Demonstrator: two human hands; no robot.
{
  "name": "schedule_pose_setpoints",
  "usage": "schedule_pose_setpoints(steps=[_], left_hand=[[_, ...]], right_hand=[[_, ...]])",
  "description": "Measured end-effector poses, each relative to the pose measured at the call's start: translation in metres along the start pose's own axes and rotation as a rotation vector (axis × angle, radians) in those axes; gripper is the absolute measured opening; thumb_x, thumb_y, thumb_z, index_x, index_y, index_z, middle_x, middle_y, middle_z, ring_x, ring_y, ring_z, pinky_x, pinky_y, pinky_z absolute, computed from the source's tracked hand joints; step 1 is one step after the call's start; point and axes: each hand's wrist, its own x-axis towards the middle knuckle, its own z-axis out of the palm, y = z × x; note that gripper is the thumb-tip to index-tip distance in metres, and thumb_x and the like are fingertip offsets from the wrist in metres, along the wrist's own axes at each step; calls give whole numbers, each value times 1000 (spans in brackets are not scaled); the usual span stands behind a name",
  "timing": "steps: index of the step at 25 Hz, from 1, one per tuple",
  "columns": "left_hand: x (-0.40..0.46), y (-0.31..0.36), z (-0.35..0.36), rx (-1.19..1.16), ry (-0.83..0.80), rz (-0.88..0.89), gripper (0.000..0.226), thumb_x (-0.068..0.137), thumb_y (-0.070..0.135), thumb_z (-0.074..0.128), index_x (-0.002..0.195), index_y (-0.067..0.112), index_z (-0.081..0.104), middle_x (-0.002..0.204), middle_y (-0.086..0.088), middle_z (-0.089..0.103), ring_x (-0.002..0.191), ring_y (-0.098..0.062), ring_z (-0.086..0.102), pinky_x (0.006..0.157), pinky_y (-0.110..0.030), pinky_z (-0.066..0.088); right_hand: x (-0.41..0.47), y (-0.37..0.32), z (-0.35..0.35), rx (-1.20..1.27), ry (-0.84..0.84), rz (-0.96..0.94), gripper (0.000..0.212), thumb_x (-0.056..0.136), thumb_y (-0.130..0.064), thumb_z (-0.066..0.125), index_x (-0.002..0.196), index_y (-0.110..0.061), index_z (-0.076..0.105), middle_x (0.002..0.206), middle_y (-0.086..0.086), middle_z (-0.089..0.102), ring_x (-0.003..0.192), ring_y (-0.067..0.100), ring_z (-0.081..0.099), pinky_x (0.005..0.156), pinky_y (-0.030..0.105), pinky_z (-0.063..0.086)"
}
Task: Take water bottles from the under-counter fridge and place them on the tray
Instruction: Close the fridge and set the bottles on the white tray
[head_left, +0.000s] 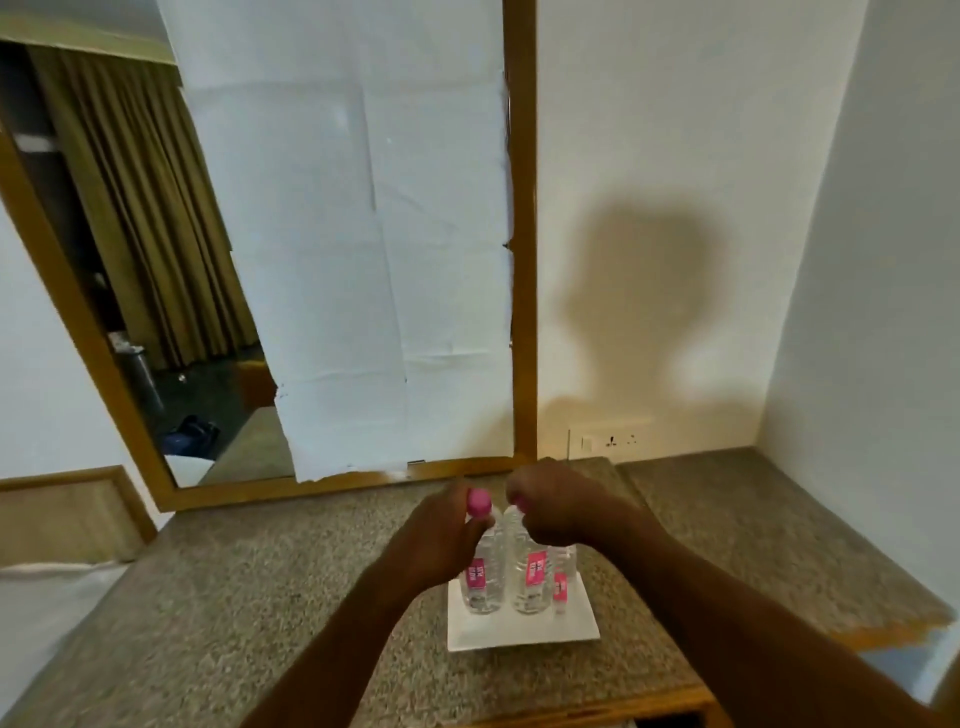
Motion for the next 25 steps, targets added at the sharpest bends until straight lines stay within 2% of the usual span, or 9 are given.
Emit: schedule_pose_setpoints(steps=[7,14,18,22,25], left_hand=[[68,-68,33,-42,-118,3,22,90,31,61,106,22,50,98,-2,65,83,-14,59,74,-37,54],[72,-108,72,-102,-194,-77,23,89,29,63,104,19,49,98,-4,64,83,-16,60,73,-38,53],[62,-109,83,-121,-194,-94,24,90,30,62,103,18,47,95,-3,63,79,-16,58,67,-32,46],[63,-106,84,-109,-207,-101,26,89,32,62,105,18,46,99,-5,63,82,-18,58,67,-29,44],[66,-106,85,-81,-224,-85,27,89,32,61,106,19,44,95,0,59,76,-12,54,60,-24,40]], right_hand=[[74,31,55,148,6,117,25,84,-3,62,106,-13,61,102,7,65,91,18,61,81,29,53],[97,41,97,75,-140,67,28,85,-7,64,111,-13,59,109,10,64,102,24,59,94,41,48],[97,46,109,42,-169,30,26,86,-10,63,111,-13,58,109,8,64,102,22,59,98,43,44],[100,51,111,31,-183,43,25,84,-11,65,108,-14,60,105,7,65,97,21,60,91,40,49],[103,52,109,40,-216,63,31,83,-12,65,113,-16,59,107,7,65,96,21,60,82,37,53]])
